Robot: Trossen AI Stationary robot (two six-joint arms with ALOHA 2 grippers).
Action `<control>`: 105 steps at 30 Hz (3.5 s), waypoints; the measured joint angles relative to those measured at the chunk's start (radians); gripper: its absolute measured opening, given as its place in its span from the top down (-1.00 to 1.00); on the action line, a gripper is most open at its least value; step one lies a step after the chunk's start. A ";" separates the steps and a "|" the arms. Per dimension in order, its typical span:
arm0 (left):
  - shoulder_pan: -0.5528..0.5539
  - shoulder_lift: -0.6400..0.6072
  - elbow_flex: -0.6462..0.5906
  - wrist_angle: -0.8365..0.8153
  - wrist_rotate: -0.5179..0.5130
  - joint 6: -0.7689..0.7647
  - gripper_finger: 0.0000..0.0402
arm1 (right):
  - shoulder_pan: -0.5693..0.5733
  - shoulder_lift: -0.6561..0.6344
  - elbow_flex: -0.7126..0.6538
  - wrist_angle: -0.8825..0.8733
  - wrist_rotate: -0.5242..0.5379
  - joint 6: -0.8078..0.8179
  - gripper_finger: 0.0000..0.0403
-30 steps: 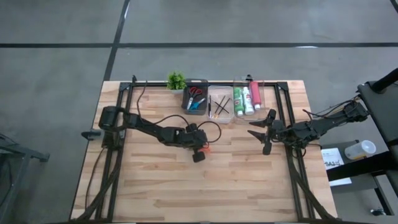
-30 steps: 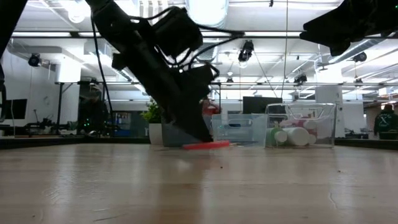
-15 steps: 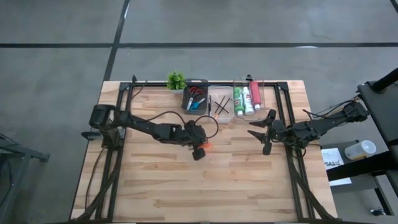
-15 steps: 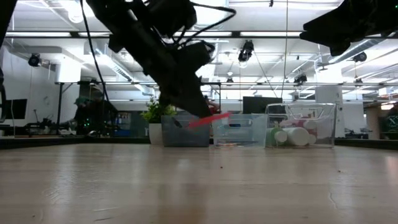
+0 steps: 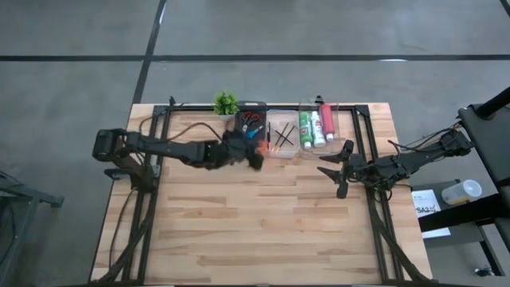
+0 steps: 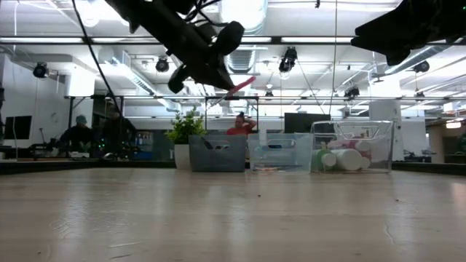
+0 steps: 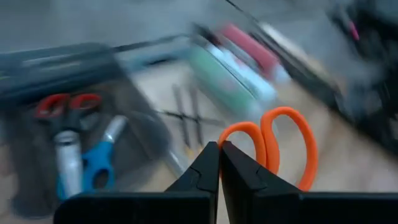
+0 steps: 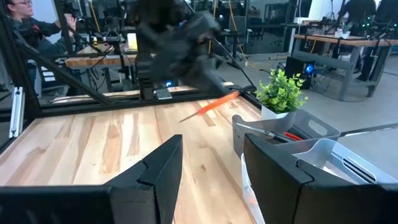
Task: Pick & Place Paint Supplies
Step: Put the orange scissors into the black bin, then return to Home Position
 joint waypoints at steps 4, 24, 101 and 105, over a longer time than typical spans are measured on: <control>0.098 -0.022 0.000 0.004 -0.072 -0.249 0.94 | 0.000 0.000 0.000 0.000 0.000 0.001 0.17; 0.400 0.072 0.002 0.035 0.187 -0.319 0.94 | 0.000 0.000 0.000 -0.001 0.000 0.000 0.17; -0.317 0.008 0.000 0.398 0.327 0.726 0.41 | 0.000 0.000 0.000 0.000 0.000 0.001 0.17; -0.391 -0.102 -0.007 0.264 0.325 0.777 0.41 | 0.000 0.000 0.000 0.000 0.000 0.001 0.17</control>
